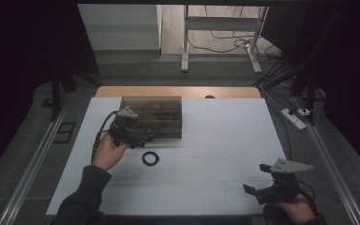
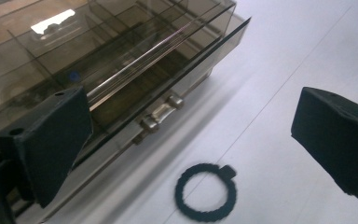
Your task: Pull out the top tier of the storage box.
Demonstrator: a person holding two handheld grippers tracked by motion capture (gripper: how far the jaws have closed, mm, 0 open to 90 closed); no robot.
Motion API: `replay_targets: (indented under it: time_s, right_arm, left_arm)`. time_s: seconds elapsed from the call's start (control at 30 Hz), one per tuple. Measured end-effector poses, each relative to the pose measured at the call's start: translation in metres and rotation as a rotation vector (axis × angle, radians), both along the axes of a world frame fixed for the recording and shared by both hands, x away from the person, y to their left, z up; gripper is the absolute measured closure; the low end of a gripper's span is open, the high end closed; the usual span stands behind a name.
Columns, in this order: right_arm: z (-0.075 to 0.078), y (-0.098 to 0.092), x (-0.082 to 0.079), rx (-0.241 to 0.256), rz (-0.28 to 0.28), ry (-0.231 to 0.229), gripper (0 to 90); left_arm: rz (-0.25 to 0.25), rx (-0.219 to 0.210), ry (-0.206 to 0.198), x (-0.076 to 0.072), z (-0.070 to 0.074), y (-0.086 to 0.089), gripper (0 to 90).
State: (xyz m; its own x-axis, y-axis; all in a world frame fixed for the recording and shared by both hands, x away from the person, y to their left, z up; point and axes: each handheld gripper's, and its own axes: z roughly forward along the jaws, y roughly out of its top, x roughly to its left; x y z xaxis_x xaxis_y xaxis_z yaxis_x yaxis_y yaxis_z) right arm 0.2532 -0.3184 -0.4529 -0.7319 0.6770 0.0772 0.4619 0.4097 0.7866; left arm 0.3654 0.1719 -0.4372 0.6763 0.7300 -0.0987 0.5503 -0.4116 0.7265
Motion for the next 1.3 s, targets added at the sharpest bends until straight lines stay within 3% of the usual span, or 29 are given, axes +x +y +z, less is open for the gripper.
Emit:
replay_targets:
  time_s: [0.03,0.13,0.17,0.27,0.57,0.9,1.07,1.3]
  right_arm:
    - [0.0,0.0,0.0,-0.001,0.0,0.001,0.0]
    - [0.0,0.0,0.0,0.001,0.001,0.002,0.0]
    - [0.0,0.0,0.0,0.001,0.001,0.003,0.0]
    - [0.0,0.0,0.0,0.0,-0.001,0.003,0.0]
    - [0.0,0.0,0.001,-0.003,-0.003,0.007,0.0]
    - [0.0,0.001,0.001,-0.004,-0.002,0.009,0.0]
    - [0.0,0.0,0.001,-0.004,-0.002,0.008,0.0]
    - [-0.001,0.001,0.001,-0.003,-0.001,0.009,0.0]
  left_arm:
    - [-0.001,0.032,-0.005,0.003,0.0,0.0,0.2]
    - [-0.005,0.033,-0.007,0.006,0.0,0.002,1.3]
    - [-0.023,0.007,-0.006,0.009,0.0,0.004,1.4]
    - [-0.032,-0.004,-0.007,0.012,0.001,0.007,4.6]
    - [-0.088,0.066,-0.056,0.019,0.001,0.011,40.9]
    - [-0.117,0.025,-0.031,0.033,-0.006,0.014,70.4]
    - [-0.132,0.009,-0.022,0.037,-0.009,0.011,75.3]
    - [-0.176,0.026,0.008,0.042,-0.013,0.006,79.0]
